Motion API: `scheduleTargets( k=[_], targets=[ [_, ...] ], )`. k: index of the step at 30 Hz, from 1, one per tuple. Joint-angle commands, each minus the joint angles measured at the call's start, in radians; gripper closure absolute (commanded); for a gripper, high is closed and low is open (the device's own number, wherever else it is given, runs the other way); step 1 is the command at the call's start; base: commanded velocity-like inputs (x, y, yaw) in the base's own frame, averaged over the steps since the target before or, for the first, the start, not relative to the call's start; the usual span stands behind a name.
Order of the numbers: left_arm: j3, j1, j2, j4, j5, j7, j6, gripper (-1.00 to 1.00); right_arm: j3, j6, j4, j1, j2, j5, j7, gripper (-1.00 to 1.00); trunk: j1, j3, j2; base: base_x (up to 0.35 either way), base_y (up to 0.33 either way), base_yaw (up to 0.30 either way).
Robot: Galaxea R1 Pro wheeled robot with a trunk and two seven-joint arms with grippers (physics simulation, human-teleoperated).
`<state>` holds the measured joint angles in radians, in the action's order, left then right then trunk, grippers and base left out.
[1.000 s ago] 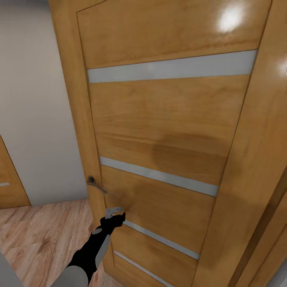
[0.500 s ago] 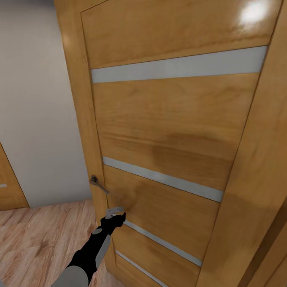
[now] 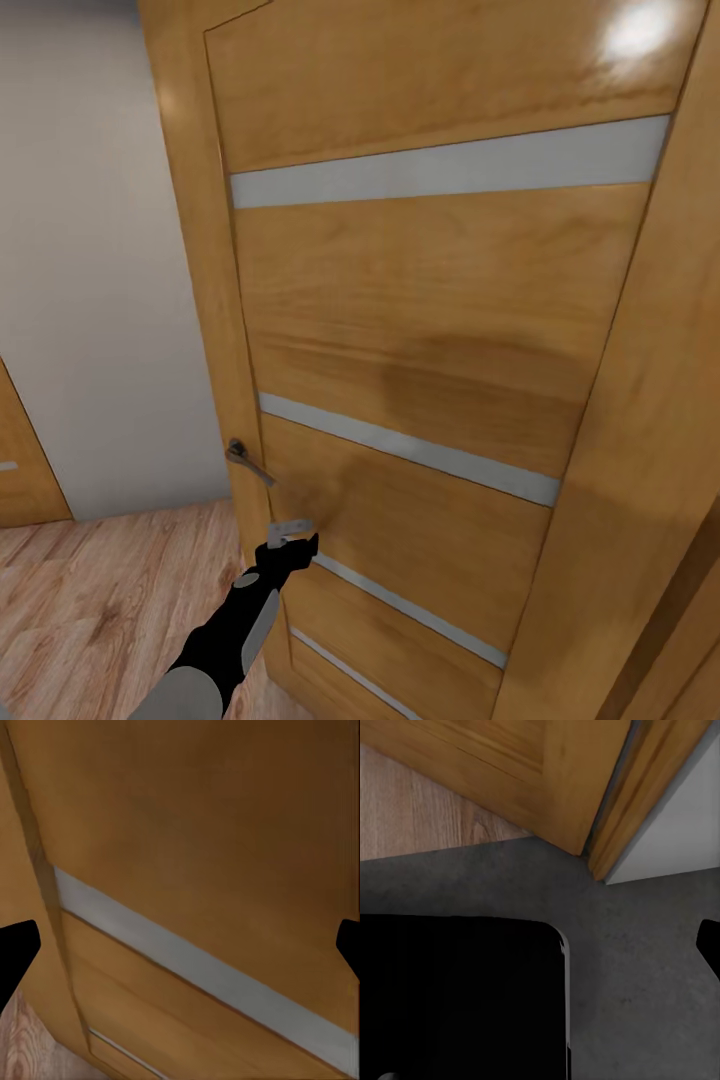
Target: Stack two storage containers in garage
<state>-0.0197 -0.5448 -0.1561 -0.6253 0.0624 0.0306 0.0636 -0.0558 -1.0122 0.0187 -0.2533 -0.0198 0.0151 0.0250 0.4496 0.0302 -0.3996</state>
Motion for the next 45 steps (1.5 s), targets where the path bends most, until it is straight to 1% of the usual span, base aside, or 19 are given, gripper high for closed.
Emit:
scheduleTargets(
  k=[1,5,17,27,35,45],
  targets=[
    [0.017,0.000,-0.001,-0.001,0.011,-0.003,0.005,-1.00,-0.006,-0.003,0.001,0.000,0.000,0.002,0.003,-1.00,0.000,0.000,0.000,0.000,0.000,0.000],
    [0.033,0.000,0.001,-0.001,0.011,-0.003,0.005,-1.00,-0.006,-0.003,0.001,0.000,0.000,0.002,0.003,-1.00,0.000,0.000,0.000,0.000,0.000,-0.095],
    [0.037,0.000,0.003,-0.001,0.011,-0.003,0.005,-1.00,-0.006,-0.003,0.001,0.000,0.000,0.002,0.003,-1.00,0.000,0.004,0.000,0.000,0.000,-0.229],
    [0.037,0.000,0.003,-0.002,0.011,-0.003,0.005,-1.00,-0.006,-0.003,0.001,0.000,0.000,0.001,0.003,-1.00,0.000,0.004,0.000,0.000,0.000,-0.026],
    [0.037,0.000,0.003,-0.002,0.011,-0.002,0.005,-1.00,-0.006,-0.003,0.001,0.000,0.000,0.002,0.003,-1.00,0.000,0.004,0.000,0.000,0.000,-0.196],
    [0.037,0.000,0.002,-0.002,0.011,-0.002,0.005,-1.00,-0.006,-0.003,0.001,0.000,0.000,0.002,0.003,-1.00,0.000,0.004,0.000,0.036,0.000,-0.029]
  ],
)
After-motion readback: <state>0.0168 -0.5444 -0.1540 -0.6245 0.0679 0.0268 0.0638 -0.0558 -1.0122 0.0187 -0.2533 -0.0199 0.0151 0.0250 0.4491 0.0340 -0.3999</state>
